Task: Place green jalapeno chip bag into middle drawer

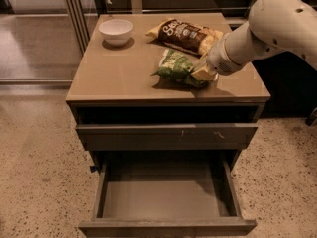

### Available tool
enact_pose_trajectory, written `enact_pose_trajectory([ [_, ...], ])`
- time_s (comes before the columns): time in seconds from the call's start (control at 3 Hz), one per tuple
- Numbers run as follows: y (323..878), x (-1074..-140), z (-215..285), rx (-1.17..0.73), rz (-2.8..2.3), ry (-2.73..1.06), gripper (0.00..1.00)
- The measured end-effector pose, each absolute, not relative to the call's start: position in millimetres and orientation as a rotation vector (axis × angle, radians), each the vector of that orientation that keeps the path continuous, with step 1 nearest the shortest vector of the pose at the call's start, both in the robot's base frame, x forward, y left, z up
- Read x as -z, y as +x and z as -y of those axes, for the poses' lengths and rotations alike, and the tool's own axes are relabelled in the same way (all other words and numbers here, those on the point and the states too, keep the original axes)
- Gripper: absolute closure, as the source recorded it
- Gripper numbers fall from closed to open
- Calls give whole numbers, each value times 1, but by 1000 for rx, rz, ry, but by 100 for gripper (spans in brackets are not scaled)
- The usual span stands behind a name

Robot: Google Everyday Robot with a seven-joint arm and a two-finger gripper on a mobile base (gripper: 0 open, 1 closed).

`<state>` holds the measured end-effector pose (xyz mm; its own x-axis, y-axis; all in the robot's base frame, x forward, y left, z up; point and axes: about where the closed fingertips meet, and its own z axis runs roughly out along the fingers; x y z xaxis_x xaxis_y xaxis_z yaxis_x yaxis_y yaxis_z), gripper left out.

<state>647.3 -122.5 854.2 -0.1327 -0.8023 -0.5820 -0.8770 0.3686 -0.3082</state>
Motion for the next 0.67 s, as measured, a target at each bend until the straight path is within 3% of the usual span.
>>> enact_pose_trajectory([
  [0.33, 630, -871, 122, -183, -1899, -1511, 100],
  [0.67, 597, -899, 112, -264, -1799, -1630, 100],
])
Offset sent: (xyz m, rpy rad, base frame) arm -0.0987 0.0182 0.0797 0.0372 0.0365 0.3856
